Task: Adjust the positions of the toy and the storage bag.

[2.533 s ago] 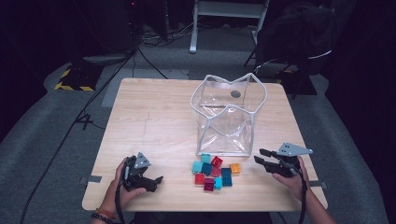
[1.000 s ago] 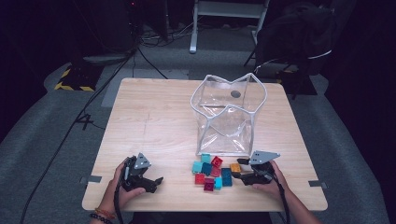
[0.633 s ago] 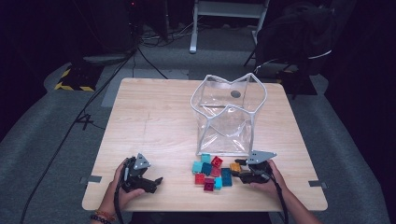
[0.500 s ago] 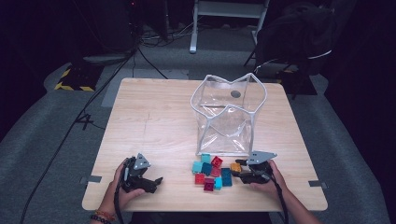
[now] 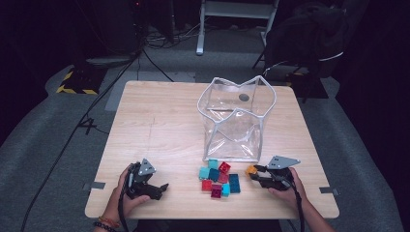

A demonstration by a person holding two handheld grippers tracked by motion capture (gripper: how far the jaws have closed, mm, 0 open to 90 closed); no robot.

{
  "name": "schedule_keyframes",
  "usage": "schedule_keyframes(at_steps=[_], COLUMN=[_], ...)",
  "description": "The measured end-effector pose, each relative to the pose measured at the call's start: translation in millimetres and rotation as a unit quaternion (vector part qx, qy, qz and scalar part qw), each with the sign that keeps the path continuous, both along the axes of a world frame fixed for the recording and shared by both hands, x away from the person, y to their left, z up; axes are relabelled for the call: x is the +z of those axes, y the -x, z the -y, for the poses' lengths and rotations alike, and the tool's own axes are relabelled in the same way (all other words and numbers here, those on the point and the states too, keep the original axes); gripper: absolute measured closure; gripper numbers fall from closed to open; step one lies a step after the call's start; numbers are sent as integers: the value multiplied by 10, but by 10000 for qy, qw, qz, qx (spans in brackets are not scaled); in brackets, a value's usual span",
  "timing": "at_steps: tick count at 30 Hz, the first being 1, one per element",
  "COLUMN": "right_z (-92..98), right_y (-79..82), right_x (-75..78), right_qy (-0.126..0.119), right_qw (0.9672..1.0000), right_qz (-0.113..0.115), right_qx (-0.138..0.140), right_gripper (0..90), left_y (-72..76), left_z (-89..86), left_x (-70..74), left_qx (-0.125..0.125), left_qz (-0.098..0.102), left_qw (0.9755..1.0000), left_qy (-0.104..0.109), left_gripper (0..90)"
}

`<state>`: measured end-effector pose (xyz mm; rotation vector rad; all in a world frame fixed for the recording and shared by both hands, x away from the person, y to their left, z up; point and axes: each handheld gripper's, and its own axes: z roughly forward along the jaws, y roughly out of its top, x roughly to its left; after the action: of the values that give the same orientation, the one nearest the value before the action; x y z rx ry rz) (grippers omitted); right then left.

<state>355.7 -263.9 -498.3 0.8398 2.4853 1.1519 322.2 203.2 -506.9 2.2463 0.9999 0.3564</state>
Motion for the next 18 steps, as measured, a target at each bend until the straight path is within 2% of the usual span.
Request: schedule_keyframes(at_steps=[8, 18], right_z=[16, 175], right_y=[14, 32], right_x=[5, 41], right_qy=[44, -36], right_qw=[9999, 9996], right_qz=[94, 220], right_qx=[-9, -165], right_gripper=[595, 596], left_y=[-3, -5], left_z=[-4, -7], left_x=[0, 0], left_qx=[-21, -36], left_qz=[-4, -10], left_qw=[10000, 10000], left_qy=[4, 9], left_gripper=[2, 2])
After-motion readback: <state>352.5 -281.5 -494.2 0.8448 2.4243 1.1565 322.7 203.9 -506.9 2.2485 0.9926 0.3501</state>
